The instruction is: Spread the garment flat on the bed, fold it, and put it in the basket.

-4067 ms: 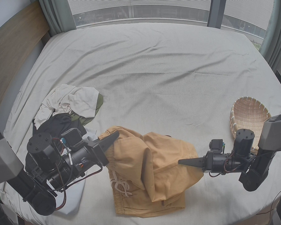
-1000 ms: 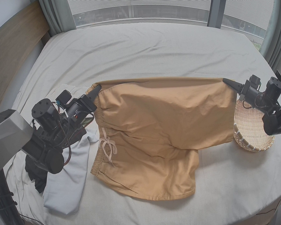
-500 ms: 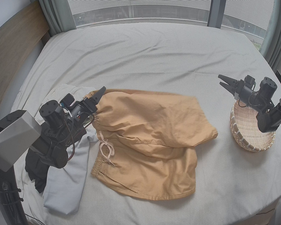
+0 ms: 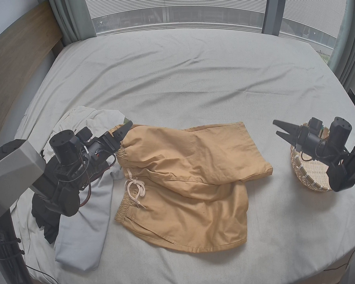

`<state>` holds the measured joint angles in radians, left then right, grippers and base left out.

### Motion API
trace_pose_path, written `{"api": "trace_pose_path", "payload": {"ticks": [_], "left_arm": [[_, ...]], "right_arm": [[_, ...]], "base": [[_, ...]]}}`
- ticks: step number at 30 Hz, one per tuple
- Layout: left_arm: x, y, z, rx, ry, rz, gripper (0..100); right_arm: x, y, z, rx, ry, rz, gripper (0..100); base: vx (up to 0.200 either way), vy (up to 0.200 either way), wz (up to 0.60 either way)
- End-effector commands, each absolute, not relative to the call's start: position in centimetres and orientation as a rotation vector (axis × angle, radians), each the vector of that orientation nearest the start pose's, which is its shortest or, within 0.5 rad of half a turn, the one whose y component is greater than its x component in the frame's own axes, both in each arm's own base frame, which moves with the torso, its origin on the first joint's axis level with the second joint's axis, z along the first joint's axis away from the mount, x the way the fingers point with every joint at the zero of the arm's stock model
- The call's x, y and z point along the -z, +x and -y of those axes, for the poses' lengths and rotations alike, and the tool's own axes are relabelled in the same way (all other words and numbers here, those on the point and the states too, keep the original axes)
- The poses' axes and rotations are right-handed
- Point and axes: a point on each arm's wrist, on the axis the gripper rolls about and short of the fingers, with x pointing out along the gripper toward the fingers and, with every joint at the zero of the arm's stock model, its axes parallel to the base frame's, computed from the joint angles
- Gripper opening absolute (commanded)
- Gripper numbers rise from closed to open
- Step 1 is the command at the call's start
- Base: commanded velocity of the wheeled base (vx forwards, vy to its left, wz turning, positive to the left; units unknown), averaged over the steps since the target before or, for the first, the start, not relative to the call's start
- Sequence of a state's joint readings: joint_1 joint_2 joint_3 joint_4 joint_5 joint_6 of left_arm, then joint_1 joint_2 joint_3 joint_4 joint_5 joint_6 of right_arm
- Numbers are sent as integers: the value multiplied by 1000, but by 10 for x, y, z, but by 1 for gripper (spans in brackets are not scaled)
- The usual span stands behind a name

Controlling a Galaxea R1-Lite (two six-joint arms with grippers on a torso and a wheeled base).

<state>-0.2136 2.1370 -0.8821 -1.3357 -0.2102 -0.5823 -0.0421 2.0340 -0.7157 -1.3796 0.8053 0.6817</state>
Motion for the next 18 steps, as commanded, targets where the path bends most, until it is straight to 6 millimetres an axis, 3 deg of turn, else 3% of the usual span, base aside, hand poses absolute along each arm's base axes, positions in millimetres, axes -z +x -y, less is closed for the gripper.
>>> {"api": "trace_pose_path", "payload": {"ticks": [1, 5, 9, 15, 18], "left_arm": [[-126, 346, 77, 404, -536, -78, 100], [-129, 319, 75, 414, -513, -84, 100], [-128, 298, 73, 424, -509, -102, 100], [-111, 273, 68, 423, -490, -143, 100], [-96, 255, 72, 469, -468, -200, 100]], "right_arm": [[-112, 309, -12, -721, 468, -200, 100], [-118, 311, -22, -578, 389, -117, 100], [-127, 293, -33, -611, 387, -135, 100], [-101, 275, -45, -615, 420, -309, 100], [-76, 265, -56, -632, 433, -425, 100]], "base": [[0, 0, 0], [0, 0, 0], [0, 0, 0], [0, 0, 0], [0, 0, 0]]}}
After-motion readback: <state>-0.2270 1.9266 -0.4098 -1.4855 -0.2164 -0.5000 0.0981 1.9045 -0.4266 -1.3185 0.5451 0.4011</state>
